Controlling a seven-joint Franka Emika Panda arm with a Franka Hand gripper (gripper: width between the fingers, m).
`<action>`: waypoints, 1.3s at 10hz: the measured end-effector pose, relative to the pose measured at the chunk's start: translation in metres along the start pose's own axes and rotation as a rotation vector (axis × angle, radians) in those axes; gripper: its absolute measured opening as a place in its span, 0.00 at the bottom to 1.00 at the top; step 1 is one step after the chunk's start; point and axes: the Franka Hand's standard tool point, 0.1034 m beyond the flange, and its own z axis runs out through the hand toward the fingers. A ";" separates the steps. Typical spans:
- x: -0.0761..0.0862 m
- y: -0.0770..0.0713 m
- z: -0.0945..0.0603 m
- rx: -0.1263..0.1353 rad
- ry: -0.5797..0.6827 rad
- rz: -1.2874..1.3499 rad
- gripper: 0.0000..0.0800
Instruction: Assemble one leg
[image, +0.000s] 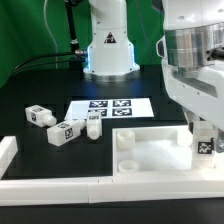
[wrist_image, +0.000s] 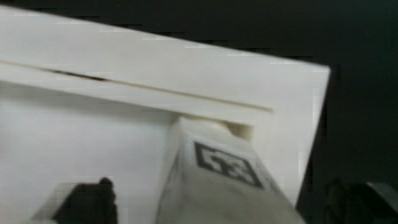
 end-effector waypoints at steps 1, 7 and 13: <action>0.001 0.000 0.000 0.002 0.002 -0.081 0.77; 0.008 0.000 0.002 -0.035 0.031 -0.774 0.81; 0.006 0.000 0.001 -0.040 0.025 -0.431 0.35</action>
Offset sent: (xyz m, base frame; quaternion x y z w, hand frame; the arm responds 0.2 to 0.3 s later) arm 0.0000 0.0000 0.0000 0.0000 0.0000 -0.1938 0.9810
